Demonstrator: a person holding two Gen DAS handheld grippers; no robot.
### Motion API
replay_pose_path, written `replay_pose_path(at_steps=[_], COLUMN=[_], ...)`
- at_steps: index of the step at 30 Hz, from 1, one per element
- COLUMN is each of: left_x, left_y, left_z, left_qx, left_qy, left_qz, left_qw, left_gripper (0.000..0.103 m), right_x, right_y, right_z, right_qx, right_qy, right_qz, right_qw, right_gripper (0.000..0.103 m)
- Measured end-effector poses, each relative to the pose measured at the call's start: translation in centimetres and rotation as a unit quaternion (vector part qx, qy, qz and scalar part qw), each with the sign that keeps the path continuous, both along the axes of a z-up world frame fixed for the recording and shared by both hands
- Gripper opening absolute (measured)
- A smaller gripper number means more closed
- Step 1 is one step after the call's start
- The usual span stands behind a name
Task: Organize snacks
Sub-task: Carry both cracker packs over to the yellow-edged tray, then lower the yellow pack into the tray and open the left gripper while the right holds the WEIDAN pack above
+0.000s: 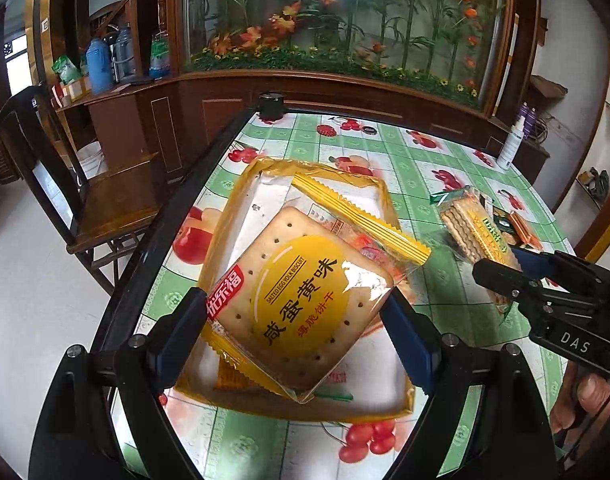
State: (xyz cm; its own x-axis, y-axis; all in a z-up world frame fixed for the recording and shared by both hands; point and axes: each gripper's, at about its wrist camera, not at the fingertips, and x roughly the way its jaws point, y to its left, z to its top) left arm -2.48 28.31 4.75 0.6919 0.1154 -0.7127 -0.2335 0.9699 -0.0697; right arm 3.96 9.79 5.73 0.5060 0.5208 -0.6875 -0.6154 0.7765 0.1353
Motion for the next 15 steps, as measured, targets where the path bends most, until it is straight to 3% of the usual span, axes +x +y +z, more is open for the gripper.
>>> replay_pose_path(at_steps=[9, 15], left_x=[1.0, 3.0], left_y=[1.1, 1.7], left_z=[-0.5, -1.6], left_qx=[-0.004, -0.029], left_qy=[0.005, 0.018], left_qz=[0.007, 0.007], left_qw=[1.0000, 0.9994], left_gripper=[0.088, 0.088], right_x=[2.0, 4.7], right_y=[1.8, 3.9], right_z=[-1.5, -2.5], right_qx=[0.003, 0.010], right_qy=[0.016, 0.038], right_qz=[0.004, 0.008], right_qw=[1.000, 0.999], right_gripper=[0.048, 0.048])
